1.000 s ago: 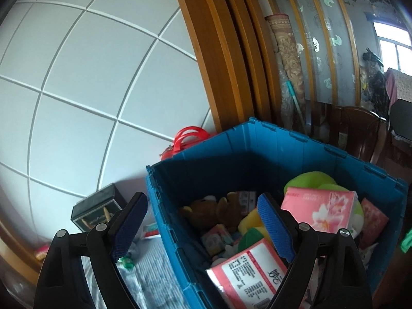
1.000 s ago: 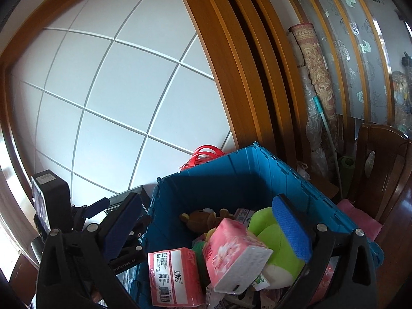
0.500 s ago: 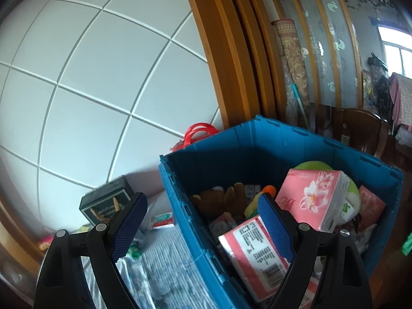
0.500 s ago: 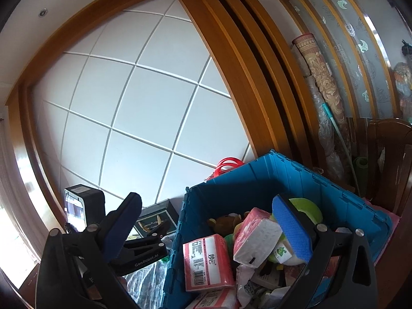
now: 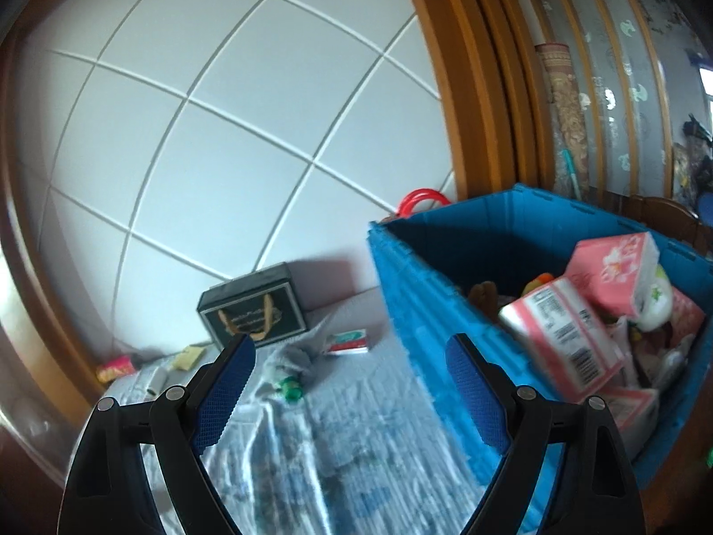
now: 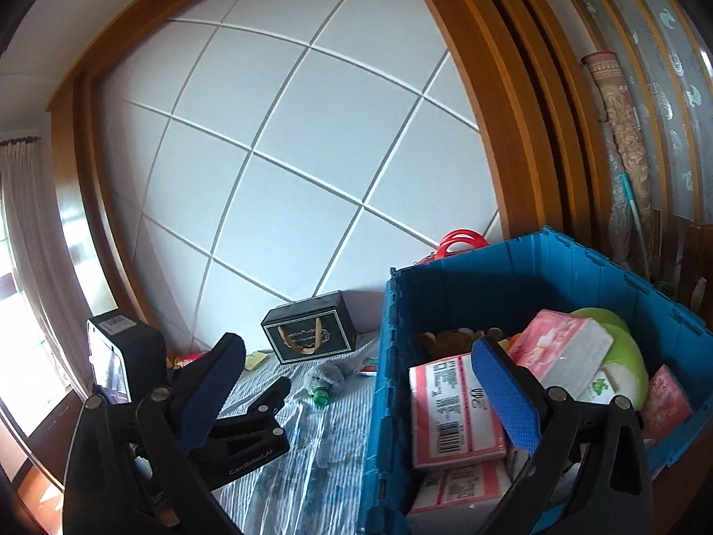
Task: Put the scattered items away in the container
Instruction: 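Move both tools back toward the grey plush and green jar on the bed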
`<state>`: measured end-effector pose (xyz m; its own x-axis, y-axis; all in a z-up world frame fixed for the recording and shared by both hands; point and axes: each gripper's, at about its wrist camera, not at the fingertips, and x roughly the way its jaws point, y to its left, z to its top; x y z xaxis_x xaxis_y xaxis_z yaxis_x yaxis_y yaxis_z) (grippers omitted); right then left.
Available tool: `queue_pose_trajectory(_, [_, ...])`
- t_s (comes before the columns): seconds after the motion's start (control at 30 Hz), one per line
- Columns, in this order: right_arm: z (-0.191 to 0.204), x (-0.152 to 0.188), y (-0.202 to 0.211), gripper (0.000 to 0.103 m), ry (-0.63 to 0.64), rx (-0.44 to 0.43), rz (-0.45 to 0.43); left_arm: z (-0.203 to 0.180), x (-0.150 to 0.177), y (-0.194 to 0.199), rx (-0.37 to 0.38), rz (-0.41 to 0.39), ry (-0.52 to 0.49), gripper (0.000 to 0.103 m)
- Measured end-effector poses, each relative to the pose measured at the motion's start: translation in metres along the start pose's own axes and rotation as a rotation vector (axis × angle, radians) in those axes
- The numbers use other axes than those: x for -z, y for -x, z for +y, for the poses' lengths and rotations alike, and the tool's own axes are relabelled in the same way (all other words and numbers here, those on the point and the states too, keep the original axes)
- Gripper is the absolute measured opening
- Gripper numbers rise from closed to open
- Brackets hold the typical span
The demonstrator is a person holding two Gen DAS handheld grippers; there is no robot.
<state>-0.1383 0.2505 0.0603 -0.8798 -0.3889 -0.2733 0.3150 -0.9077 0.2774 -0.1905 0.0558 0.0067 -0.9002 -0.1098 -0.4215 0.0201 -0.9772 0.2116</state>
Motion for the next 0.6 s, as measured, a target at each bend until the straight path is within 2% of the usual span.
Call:
queue_pose_trajectory(0.2, [0.055, 0.022, -0.046, 0.103, 0.059, -0.054, 0.061, 0.094, 0.037, -0.023, -0.099, 0.055, 0.069, 0.088])
queue_pose_trajectory(0.33, [0.090, 0.042, -0.091, 0.103, 0.088, -0.066, 0.130, 0.155, 0.057, -0.036, -0.143, 0.089, 0.066, 0.088])
queue_pose_trajectory(0.5, [0.115, 0.075, -0.148, 0.103, 0.032, -0.055, 0.217, 0.219, 0.076, -0.058, -0.137, 0.125, 0.031, 0.088])
queue_pose_trajectory(0.6, [0.131, 0.097, -0.182, 0.103, 0.000, -0.042, 0.268, 0.244, 0.083, -0.074, -0.117, 0.137, 0.005, 0.088])
